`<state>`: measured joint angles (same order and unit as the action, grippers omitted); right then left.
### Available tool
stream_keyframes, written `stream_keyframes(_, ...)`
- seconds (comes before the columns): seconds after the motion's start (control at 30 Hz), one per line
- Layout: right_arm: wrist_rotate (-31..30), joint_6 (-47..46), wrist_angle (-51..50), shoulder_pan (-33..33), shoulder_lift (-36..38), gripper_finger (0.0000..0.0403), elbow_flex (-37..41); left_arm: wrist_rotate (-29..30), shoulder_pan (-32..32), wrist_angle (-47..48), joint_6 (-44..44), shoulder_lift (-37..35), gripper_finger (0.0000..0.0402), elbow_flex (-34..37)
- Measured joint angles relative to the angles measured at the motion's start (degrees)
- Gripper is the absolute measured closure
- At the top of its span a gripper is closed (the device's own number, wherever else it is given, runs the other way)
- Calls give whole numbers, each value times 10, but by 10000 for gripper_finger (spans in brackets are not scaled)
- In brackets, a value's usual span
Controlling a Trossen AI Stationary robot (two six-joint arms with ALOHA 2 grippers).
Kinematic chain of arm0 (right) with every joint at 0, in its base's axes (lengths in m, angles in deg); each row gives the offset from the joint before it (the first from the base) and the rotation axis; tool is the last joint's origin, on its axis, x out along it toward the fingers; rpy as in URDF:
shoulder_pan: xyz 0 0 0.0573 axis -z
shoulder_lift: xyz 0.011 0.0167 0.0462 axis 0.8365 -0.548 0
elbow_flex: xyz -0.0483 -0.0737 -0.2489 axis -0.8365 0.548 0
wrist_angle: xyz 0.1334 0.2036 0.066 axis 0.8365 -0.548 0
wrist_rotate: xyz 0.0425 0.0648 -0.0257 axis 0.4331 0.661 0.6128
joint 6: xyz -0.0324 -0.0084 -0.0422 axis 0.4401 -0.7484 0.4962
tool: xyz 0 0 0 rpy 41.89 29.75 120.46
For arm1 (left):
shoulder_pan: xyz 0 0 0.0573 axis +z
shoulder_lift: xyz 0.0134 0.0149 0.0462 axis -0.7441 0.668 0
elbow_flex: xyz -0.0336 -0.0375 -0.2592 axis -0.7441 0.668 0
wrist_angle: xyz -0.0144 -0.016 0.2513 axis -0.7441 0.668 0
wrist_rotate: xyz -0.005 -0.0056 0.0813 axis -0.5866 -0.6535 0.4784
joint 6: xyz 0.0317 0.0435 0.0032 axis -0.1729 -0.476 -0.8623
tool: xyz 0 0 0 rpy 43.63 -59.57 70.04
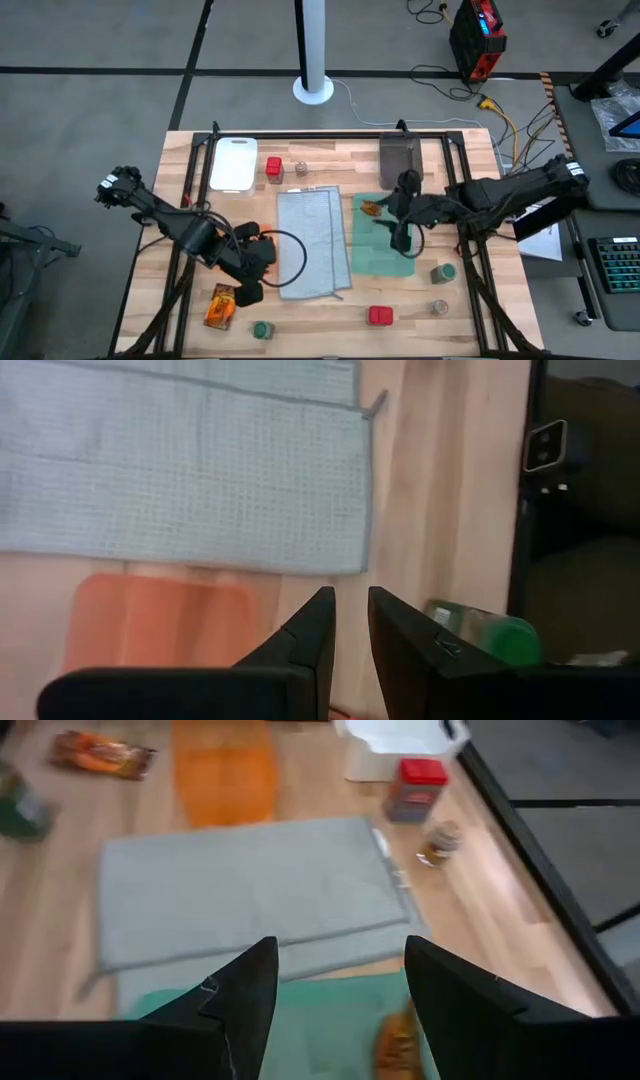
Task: Sort spices by type
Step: Put the bottom red seasoning can into the orange bin
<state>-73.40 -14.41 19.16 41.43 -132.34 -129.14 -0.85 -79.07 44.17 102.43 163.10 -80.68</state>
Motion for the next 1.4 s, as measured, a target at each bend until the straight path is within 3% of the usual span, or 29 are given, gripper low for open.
stream_keyframes(0.23,18,-81,-56,-74,-58,219,-28,44,-21,-5,-1,0,354,3)
stream_keyframes(0.4,73,-166,-142,-139,-124,237,-106,50,-20,-9,-23,0,354,3)
stream_keyframes(0.67,76,-243,-245,-231,-252,257,-225,116,-20,-35,-121,0,354,3)
stream_keyframes(0.9,105,-359,-276,-270,-345,202,-299,119,-20,-69,-209,0,354,3)
stream_keyframes(1.17,107,-414,-289,-293,-423,114,-331,119,-21,-79,-257,-2,354,3)
stream_keyframes(1.4,126,-433,-315,-292,-466,100,-346,119,-21,-79,-269,-8,354,3)
